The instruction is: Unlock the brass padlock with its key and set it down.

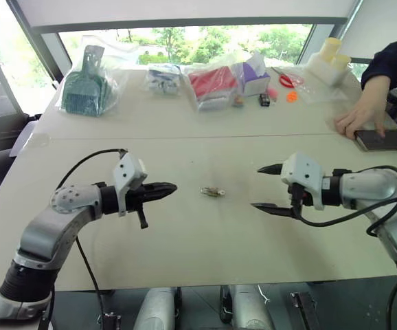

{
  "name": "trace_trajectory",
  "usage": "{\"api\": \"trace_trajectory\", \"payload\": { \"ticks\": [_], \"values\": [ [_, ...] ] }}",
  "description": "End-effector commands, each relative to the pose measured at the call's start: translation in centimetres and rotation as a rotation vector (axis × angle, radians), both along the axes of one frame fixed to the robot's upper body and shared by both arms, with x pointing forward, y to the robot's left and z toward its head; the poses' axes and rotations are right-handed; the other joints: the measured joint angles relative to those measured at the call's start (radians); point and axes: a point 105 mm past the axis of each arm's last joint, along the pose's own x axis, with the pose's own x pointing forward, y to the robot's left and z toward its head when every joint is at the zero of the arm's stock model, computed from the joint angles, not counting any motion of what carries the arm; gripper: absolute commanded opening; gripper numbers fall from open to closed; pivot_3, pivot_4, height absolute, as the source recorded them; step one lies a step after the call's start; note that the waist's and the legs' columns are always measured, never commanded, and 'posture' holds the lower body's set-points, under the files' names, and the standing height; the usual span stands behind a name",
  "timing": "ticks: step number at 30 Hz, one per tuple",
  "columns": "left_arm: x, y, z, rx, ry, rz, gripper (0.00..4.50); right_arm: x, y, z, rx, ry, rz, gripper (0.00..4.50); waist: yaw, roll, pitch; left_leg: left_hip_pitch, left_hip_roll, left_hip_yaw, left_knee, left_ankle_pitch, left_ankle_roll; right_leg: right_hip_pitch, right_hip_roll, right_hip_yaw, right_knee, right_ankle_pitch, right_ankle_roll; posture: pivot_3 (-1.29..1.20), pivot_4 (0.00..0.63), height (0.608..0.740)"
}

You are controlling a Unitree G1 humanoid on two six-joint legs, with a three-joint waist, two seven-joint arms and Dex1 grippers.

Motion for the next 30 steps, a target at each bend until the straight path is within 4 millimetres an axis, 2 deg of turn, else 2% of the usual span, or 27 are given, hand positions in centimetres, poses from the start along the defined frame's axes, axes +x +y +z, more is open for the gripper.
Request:
{"api": "trace_trajectory", "payload": {
  "ticks": [1, 19, 30],
  "values": [
    [0.3, 0.0, 1.6, -0.011, -0.07, 0.003, 0.0, 0.2, 0.2, 1.0, -0.004, -0.047, 0.015, 4.42, 0.0, 0.0, 0.0, 0.0, 0.0, 0.0, 0.0, 0.0, 0.0, 0.0, 0.0, 0.0, 0.0, 0.0, 0.0, 0.0, 0.15, 0.74],
    [0.3, -0.2, 1.6, -0.001, -0.057, -0.013, 0.0, 0.4, 0.1, 0.9, -0.014, -0.047, 0.026, 4.42, 0.0, 0.0, 0.0, 0.0, 0.0, 0.0, 0.0, 0.0, 0.0, 0.0, 0.0, 0.0, 0.0, 0.0, 0.0, 0.0, 0.15, 0.74],
    [0.6, -1.3, 0.7, 0.017, -0.067, -0.075, 0.0, 0.4, 0.0, 1.0, -0.02, -0.058, 0.016, 4.42, 0.001, 0.0, 0.0, 0.0, 0.0, 0.0, 0.0, 0.0, 0.0, 0.0, 0.0, 0.0, 0.0, 0.0, 0.0, 0.0, 0.15, 0.74]
  ]
}}
